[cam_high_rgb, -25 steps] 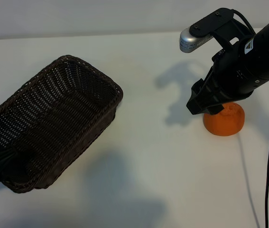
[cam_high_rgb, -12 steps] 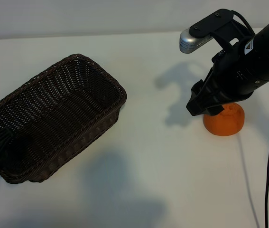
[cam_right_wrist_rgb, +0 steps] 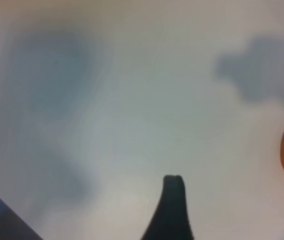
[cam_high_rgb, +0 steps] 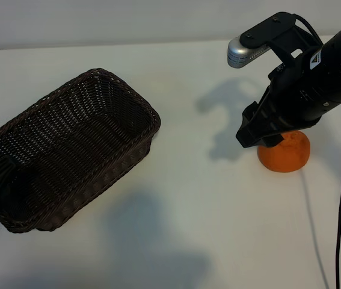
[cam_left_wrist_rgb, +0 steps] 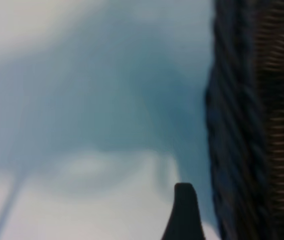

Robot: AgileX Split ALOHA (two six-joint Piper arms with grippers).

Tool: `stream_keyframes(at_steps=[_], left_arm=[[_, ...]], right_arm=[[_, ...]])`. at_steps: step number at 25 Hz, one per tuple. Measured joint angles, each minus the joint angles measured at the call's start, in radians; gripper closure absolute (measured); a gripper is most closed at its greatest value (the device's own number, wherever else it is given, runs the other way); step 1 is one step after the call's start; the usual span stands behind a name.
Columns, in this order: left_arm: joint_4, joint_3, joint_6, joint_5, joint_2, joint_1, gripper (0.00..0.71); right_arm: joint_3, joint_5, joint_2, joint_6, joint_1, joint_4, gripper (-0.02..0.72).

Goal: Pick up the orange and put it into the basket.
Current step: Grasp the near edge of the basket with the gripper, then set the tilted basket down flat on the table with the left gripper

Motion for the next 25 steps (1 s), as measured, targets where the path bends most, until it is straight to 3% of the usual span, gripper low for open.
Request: stream_keyframes(at_steps=[10,13,16,19,25], left_arm=[[-0.014,0.000,0.021,-0.121,0.191,0.013,0.120],[-0.053,0.000,0.040,-0.148,0.237,0.013,0.151],[-0.074,0.000,0.055,-0.167,0.246,0.013,0.287],[-0.085,0.000,0.062,-0.180,0.247,0.015,0.545],[-0.090,0.000,0.076,-0.218,0.247,0.017,0.549]], right_arm=[[0.000,0.002,0.000,0.000,0.000,0.000,0.109],[0.000,0.005,0.000,0.000,0.000,0.000,0.109],[0.000,0.008,0.000,0.000,0.000,0.000,0.109],[0.000,0.008,0.000,0.000,0.000,0.000,0.109],[0.000,0.008,0.000,0.000,0.000,0.000,0.109]])
